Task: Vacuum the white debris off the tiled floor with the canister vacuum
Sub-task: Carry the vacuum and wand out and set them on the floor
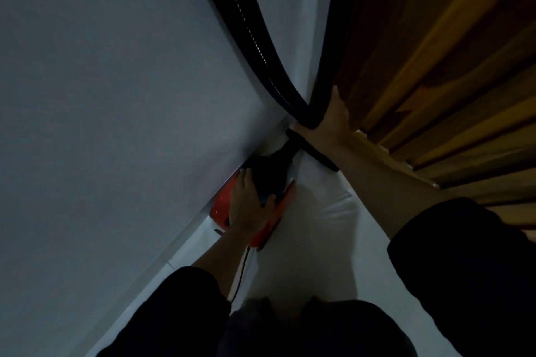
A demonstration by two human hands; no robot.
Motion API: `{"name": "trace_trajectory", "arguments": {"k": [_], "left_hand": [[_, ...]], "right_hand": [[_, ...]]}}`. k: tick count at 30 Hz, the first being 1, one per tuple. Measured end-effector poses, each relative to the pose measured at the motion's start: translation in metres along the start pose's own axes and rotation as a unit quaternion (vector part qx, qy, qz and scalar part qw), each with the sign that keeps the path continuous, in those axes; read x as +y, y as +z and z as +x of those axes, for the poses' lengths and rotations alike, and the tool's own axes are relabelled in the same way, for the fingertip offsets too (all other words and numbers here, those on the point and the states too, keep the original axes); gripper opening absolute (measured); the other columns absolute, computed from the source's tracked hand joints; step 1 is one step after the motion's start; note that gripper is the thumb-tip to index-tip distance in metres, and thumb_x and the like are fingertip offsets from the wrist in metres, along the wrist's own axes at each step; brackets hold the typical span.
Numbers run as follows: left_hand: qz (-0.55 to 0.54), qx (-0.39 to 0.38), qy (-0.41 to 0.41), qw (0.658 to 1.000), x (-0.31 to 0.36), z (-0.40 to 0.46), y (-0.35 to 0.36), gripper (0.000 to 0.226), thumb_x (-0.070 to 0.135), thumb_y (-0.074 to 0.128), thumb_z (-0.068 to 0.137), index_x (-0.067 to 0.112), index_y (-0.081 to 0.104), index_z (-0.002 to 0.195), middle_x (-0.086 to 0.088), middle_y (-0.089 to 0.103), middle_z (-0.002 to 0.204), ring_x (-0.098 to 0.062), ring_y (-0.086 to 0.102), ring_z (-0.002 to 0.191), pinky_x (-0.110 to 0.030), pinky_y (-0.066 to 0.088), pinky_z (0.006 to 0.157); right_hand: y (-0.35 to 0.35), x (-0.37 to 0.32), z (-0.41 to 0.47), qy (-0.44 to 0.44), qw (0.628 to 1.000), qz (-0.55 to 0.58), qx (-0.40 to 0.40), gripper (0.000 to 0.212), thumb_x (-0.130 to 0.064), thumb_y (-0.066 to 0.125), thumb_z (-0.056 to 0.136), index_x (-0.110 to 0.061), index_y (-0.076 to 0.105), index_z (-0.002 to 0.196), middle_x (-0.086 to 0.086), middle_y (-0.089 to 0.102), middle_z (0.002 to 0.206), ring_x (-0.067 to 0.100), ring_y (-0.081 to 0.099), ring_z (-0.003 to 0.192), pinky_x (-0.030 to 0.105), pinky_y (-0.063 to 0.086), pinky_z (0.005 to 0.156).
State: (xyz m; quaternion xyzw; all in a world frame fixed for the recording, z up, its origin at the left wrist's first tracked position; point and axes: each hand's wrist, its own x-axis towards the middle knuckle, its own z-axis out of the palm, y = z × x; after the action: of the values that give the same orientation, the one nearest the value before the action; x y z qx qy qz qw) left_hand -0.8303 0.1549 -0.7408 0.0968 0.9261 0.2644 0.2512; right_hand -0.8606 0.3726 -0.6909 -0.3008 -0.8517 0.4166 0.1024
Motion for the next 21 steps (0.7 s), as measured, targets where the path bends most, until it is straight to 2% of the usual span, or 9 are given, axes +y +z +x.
{"name": "trace_trajectory", "arguments": {"k": [4,6,10,12,14,15,16,19,21], "left_hand": [[0.015,0.003,0.014,1.0,-0.01,0.025,0.018,0.071,0.032,0.061,0.089,0.011,0.026,0.147,-0.01,0.035,0.15,-0.027,0.031,0.139,-0.041,0.026,0.114],[0.01,0.001,0.012,1.0,-0.014,0.032,0.024,0.062,0.024,0.057,0.092,0.011,0.028,0.146,-0.01,0.039,0.147,-0.027,0.035,0.136,-0.037,0.029,0.112],[-0.019,0.028,-0.009,0.999,-0.017,0.04,0.028,0.054,0.013,0.054,0.092,0.015,0.036,0.143,-0.009,0.046,0.142,-0.025,0.043,0.13,-0.033,0.037,0.103],[-0.025,0.031,-0.009,0.999,-0.016,0.044,0.027,0.053,0.01,0.055,0.091,0.016,0.039,0.141,-0.008,0.049,0.139,-0.025,0.046,0.127,-0.032,0.04,0.1],[-0.025,0.024,-0.01,0.999,-0.015,0.048,0.024,0.052,0.007,0.055,0.091,0.015,0.041,0.14,-0.009,0.049,0.138,-0.025,0.048,0.125,-0.026,0.039,0.094],[-0.021,0.017,-0.012,1.0,-0.015,0.049,0.022,0.052,0.005,0.055,0.09,0.013,0.042,0.14,-0.01,0.05,0.138,-0.026,0.048,0.125,-0.025,0.039,0.092],[-0.018,0.01,-0.012,1.0,-0.016,0.049,0.02,0.052,0.003,0.056,0.089,0.011,0.043,0.139,-0.011,0.05,0.137,-0.027,0.049,0.124,-0.027,0.041,0.093],[-0.011,-0.007,-0.015,1.0,-0.023,0.046,0.013,0.053,0.001,0.058,0.086,0.008,0.045,0.136,-0.014,0.051,0.135,-0.029,0.052,0.121,-0.035,0.048,0.096],[-0.007,-0.016,-0.023,1.0,-0.026,0.038,0.008,0.054,0.002,0.06,0.085,0.009,0.045,0.136,-0.014,0.052,0.134,-0.03,0.054,0.118,-0.037,0.051,0.094]], "right_hand": [[0.014,0.006,0.017,0.004,0.998,0.046,0.036,0.127,-0.057,0.086,0.051,-0.014,0.024,0.153,0.008,0.043,0.147,0.028,0.038,0.138,0.048,0.036,0.113],[0.019,0.01,0.022,-0.009,0.997,0.064,0.039,0.138,-0.064,0.082,0.044,-0.01,0.021,0.155,0.009,0.039,0.151,0.027,0.036,0.14,0.051,0.035,0.114],[0.027,0.016,0.031,-0.042,0.997,0.054,0.045,0.147,-0.052,0.093,0.045,-0.002,0.008,0.155,0.016,0.024,0.157,0.029,0.024,0.146,0.05,0.023,0.12],[0.03,0.017,0.037,-0.058,0.994,0.071,0.055,0.141,-0.045,0.093,0.049,0.003,0.012,0.153,0.019,0.027,0.154,0.03,0.028,0.144,0.042,0.027,0.119],[0.03,0.019,0.043,-0.051,0.994,0.08,0.055,0.122,-0.03,0.094,0.058,0.006,0.019,0.148,0.019,0.034,0.147,0.025,0.036,0.137,0.014,0.028,0.108],[0.028,0.02,0.045,-0.052,0.994,0.073,0.057,0.114,-0.025,0.092,0.061,0.007,0.022,0.146,0.019,0.037,0.143,0.021,0.039,0.132,0.007,0.026,0.1],[0.026,0.02,0.047,-0.054,0.995,0.064,0.062,0.108,-0.024,0.091,0.063,0.007,0.025,0.144,0.019,0.041,0.14,0.019,0.041,0.128,0.006,0.029,0.097],[0.02,0.021,0.05,-0.055,0.994,0.069,0.057,0.099,-0.023,0.089,0.064,0.003,0.029,0.138,0.016,0.05,0.131,0.021,0.053,0.119,0.025,0.048,0.094],[0.015,0.018,0.046,-0.039,0.996,0.08,0.025,0.098,-0.019,0.089,0.066,0.0,0.026,0.138,0.009,0.05,0.128,0.013,0.052,0.115,0.019,0.047,0.09]]}}
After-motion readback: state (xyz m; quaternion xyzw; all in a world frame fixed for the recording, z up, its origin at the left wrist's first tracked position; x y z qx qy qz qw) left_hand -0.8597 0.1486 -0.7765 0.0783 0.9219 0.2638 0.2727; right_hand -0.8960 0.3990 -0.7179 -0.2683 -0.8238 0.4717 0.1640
